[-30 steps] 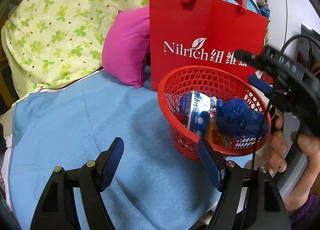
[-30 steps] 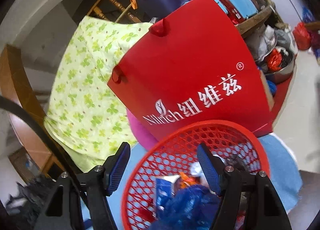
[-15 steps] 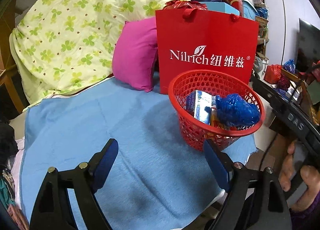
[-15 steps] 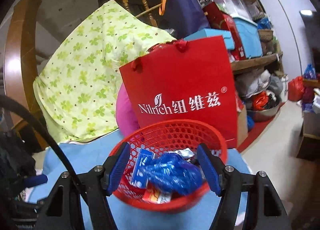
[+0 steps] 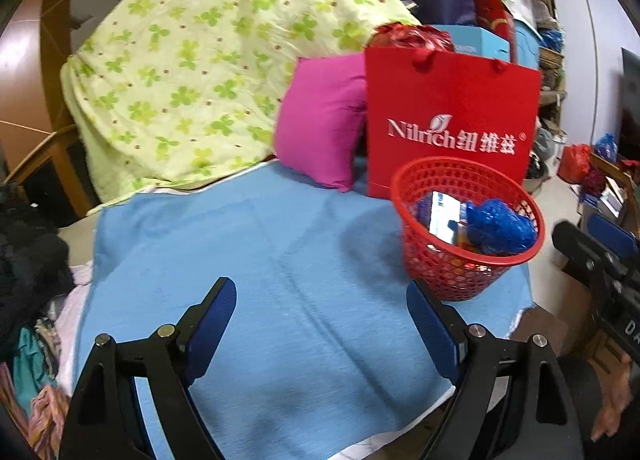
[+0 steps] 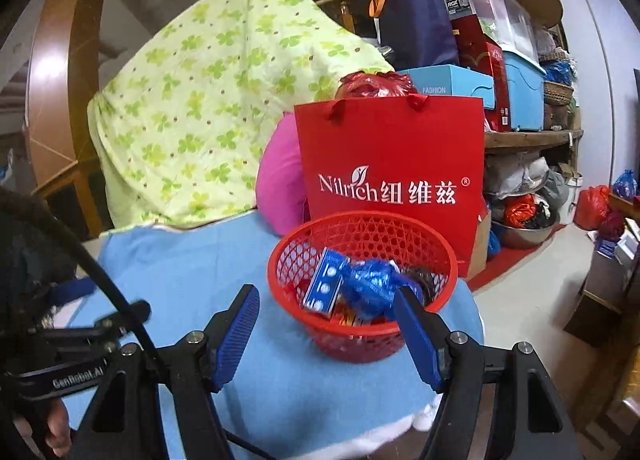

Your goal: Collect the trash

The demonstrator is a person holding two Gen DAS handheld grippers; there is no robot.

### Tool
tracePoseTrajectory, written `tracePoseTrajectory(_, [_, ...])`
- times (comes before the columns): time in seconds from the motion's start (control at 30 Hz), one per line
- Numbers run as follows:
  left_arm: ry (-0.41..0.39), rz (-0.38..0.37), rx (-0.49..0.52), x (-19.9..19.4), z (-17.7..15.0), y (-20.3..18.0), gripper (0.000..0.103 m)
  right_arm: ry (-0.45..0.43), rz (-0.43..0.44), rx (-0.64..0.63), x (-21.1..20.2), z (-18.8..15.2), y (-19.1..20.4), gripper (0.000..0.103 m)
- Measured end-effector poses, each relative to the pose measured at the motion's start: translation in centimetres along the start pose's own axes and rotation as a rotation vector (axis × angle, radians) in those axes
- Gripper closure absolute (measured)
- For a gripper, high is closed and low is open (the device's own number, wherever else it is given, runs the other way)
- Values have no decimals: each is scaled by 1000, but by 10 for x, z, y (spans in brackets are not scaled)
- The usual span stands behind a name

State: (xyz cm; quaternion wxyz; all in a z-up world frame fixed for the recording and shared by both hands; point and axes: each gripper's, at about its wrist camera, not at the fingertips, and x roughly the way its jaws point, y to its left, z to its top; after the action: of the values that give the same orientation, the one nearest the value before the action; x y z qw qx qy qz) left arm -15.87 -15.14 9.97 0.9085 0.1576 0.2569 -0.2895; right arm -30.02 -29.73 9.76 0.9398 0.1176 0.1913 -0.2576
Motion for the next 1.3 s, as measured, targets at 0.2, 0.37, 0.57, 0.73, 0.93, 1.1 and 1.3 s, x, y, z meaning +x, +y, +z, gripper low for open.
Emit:
tracePoseTrajectory(0.2, [-42, 40, -15, -24, -1, 13, 12, 54, -20, 6, -17, 2, 17, 30])
tracePoseTrajectory(0.37, [-76, 56, -12, -45, -3, 22, 12, 43, -43, -30, -36, 6, 33, 30])
tracePoseTrajectory(0.57, [-105, 60, -18, -69, -9, 30, 12, 7, -81, -14, -61, 8, 36, 30])
tracePoseTrajectory(0.73, [-123, 67, -17, -84, -11, 30, 12, 5, -88, -30, -77, 6, 40, 30])
tracePoseTrajectory(0.93, [-152, 92, -9, -99, -10, 31, 11, 3, -73, -37, -82, 8, 44, 30])
tracePoseTrajectory(1.1, [-153, 95, -36, -103, -9, 38, 11, -16, -76, -38, -86, 9, 45, 30])
tracePoseTrajectory(1.3, [-155, 112, -50, -106, -10, 43, 10, -26, -89, -16, -87, 13, 42, 30])
